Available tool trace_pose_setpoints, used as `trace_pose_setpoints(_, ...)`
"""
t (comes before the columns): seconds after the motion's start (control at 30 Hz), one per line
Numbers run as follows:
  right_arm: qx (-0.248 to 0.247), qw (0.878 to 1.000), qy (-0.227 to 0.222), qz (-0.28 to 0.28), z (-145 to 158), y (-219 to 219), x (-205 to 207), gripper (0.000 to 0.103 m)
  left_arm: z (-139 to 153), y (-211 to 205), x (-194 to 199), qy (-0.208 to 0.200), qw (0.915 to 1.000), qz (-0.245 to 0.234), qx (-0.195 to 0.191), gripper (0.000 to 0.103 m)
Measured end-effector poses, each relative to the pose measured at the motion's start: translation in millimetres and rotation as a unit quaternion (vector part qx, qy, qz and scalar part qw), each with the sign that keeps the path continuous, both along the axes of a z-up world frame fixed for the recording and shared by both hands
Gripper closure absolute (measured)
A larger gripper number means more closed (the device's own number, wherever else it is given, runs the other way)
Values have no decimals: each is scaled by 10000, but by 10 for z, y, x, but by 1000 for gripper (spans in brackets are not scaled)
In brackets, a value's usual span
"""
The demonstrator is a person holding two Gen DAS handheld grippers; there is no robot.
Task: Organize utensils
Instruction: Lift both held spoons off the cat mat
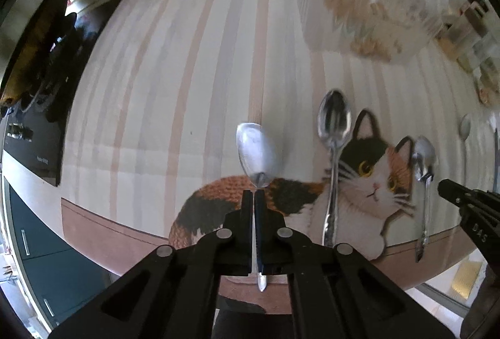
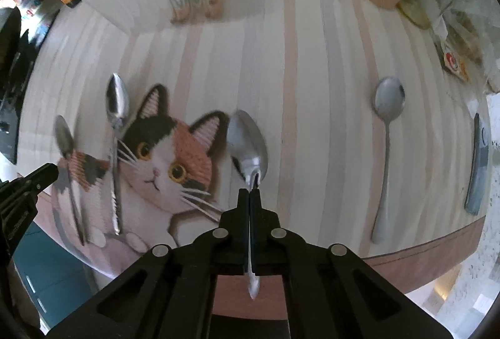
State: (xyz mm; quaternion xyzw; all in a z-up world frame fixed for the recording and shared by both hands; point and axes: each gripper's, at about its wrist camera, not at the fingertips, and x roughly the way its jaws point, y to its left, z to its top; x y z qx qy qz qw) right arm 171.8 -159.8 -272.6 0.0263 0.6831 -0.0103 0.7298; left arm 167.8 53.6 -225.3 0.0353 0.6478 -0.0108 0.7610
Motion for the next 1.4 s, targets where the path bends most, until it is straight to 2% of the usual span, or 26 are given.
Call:
trace_pose_setpoints(0.2,369,9990,-87,-215,120,-89,55,103,109,113,0,-71,9998,155,-105,103)
trace_pose_setpoints(0.27,706,9968,57,-376,95,-162,70,103,52,165,-41,-4,9995,277,-144,103)
trace_pose_setpoints(0.33,863,9945,164,-562,50,-246,86,101,-27,258,-37,93,9981,475,-368,102)
trace_pose_setpoints(0.4,851,9948,291,-482,-15,-258,79,96,-133,350,-21,265,9957,651,-609,100)
trace_pose_setpoints(0.47,893,9944,406,-391,-80,-228,61,78,-253,382,-21,492,9938,710,-695,97)
trace_pose_setpoints(0.53,801,9955,437,-262,-134,-182,45,74,-336,386,-19,625,9924,710,-787,92)
trace_pose_setpoints(0.6,668,9962,557,-98,-222,-87,11,73,-401,360,-22,716,9909,676,-923,79)
trace_pose_setpoints(0.63,553,9970,542,-21,-230,-33,-9,75,-420,341,-24,741,9903,662,-970,76)
trace_pose_setpoints(0.7,166,9987,449,177,-213,80,-38,89,-452,287,-25,779,9895,606,-1057,69)
trace_pose_setpoints(0.73,18,9990,413,190,-206,94,-43,95,-469,252,-22,806,9894,574,-1060,69)
trace_pose_setpoints(0.83,35,9992,372,145,-193,111,-56,95,-528,132,13,872,9907,467,-938,69)
trace_pose_setpoints(0.97,2,9990,396,190,-176,60,-25,95,-523,-106,70,684,9966,143,-425,72)
trace_pose_setpoints(1.0,-15,9990,400,191,-172,64,-24,95,-519,-148,71,627,9975,86,-298,85)
trace_pose_setpoints(1.07,-44,9990,404,203,-160,86,-10,95,-509,-216,80,538,9983,-40,-207,98)
trace_pose_setpoints(1.23,37,9992,375,92,-185,237,55,96,-448,-214,59,525,9984,74,-214,99)
trace_pose_setpoints(1.4,196,9994,276,-66,-129,78,43,96,-247,0,-13,296,9989,250,-258,99)
